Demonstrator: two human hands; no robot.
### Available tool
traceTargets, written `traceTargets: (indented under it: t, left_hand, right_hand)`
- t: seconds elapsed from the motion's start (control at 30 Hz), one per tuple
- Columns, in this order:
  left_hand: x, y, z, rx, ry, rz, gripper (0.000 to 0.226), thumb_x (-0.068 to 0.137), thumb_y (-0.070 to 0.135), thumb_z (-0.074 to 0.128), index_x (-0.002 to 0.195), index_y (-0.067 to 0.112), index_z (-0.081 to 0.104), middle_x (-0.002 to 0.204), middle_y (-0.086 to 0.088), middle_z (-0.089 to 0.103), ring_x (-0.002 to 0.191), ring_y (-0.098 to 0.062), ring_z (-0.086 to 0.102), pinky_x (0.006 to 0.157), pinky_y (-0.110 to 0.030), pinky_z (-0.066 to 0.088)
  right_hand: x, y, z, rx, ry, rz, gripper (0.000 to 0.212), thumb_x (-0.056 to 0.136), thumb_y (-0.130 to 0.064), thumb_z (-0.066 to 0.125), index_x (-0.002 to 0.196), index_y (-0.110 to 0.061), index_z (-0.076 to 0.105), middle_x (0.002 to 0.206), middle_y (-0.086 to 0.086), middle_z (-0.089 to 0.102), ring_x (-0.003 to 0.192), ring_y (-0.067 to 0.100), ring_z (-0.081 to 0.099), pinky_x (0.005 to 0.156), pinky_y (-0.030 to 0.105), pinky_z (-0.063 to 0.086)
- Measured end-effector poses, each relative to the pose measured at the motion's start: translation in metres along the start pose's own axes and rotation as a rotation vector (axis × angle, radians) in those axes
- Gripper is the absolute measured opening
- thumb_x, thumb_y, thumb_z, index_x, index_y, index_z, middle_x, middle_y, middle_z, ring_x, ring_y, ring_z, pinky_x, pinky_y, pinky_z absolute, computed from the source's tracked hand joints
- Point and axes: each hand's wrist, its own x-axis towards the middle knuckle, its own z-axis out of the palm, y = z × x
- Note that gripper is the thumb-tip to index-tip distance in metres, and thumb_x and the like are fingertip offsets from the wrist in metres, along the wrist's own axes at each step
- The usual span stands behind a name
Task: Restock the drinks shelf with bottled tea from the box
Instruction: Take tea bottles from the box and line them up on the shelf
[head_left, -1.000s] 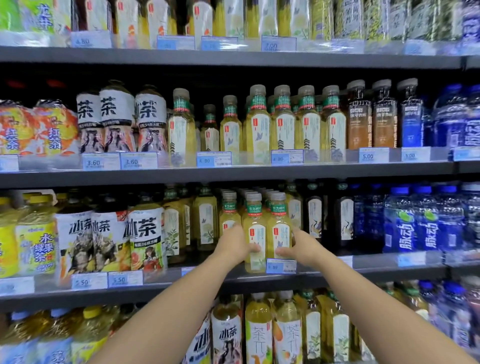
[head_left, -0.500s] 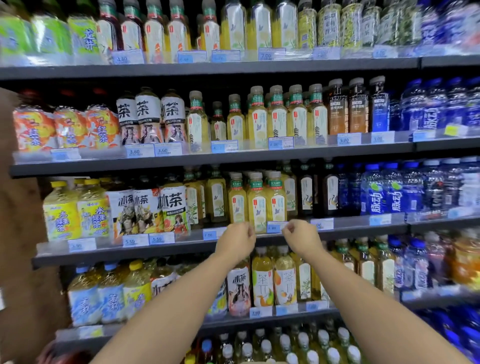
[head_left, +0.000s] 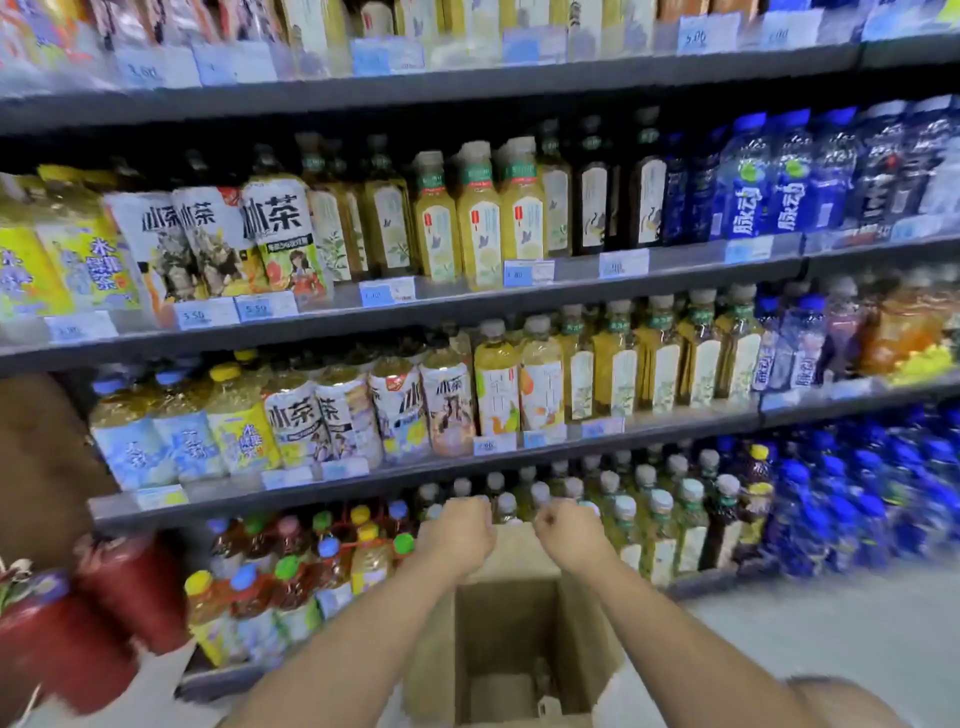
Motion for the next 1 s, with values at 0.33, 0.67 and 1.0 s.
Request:
traceTargets:
  t: [0.33, 0.67, 1.0]
  left_hand:
    - [-0.006, -0.073, 0.167, 0.148, -0.107, -0.010, 0.018, 0.091, 0.032, 0.048, 0.099, 0.024, 0.063, 0.108, 0.000, 0.065, 0.105, -0.025, 0.061, 0.090, -0.040, 0.048]
    - [-0.003, -0.132, 0.258, -0.116, -0.130, -0.273, 0.091, 0.091, 0.016, 0.051, 0.156, 0.020, -0.013, 0.169, -0.006, -0.001, 0.155, -0.027, 0.001, 0.126, -0.034, 0.008]
    - [0.000, -0.126, 0.280, -0.539, -0.051, -0.474, 0.097, 0.082, -0.003, 0.051, 0.160, 0.034, 0.007, 0.165, 0.014, 0.021, 0.144, -0.011, 0.034, 0.102, -0.017, 0.031]
  right_hand:
    - [0.017, 0.084, 0.159, 0.025, -0.293, 0.226, 0.018, 0.094, -0.024, 0.054, 0.079, -0.023, 0.063, 0.094, 0.005, 0.073, 0.089, 0.025, 0.069, 0.070, 0.027, 0.049]
    - [0.045, 0.152, 0.326, -0.049, -0.515, 0.551, 0.050, 0.107, -0.023, 0.036, 0.150, 0.003, 0.029, 0.155, 0.015, 0.033, 0.144, 0.029, 0.033, 0.098, 0.007, 0.038]
    - [0.089, 0.174, 0.381, -0.023, -0.486, 0.615, 0.068, 0.104, -0.036, 0.036, 0.156, -0.002, 0.006, 0.159, 0.020, 0.022, 0.145, 0.034, 0.027, 0.117, 0.043, 0.027]
